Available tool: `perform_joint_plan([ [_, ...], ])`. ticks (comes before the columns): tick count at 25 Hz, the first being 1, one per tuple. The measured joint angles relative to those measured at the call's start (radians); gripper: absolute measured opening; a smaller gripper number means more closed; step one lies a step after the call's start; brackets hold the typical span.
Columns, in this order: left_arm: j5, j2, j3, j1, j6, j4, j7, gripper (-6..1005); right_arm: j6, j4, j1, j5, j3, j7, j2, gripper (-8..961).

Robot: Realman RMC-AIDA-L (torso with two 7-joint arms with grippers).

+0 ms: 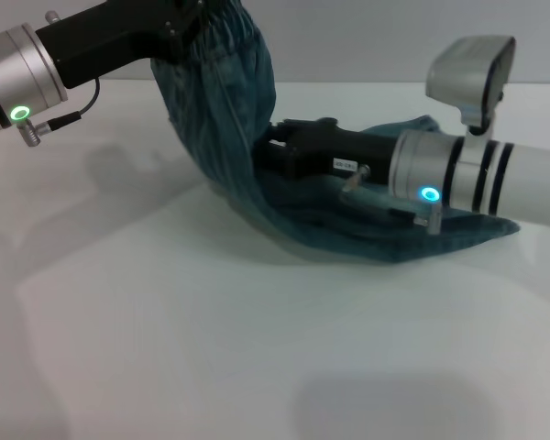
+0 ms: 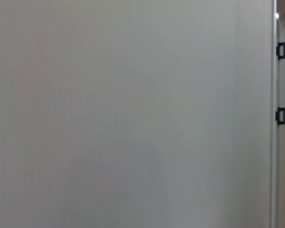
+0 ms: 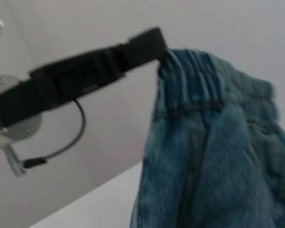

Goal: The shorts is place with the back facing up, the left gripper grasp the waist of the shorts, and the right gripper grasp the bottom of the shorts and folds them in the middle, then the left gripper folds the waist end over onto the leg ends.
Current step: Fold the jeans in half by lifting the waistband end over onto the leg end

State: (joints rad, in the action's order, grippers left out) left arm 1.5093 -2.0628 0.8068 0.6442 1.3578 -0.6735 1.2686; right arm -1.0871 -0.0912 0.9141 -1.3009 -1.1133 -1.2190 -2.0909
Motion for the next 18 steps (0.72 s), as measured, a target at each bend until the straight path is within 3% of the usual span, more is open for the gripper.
perform_joint_plan([
  [18,0.001,0.0,0.011,-0.001,-0.005,0.006,-0.008,10,0.01,-0.005,0.052,0.0,-0.058,-0.07,0.0,386],
])
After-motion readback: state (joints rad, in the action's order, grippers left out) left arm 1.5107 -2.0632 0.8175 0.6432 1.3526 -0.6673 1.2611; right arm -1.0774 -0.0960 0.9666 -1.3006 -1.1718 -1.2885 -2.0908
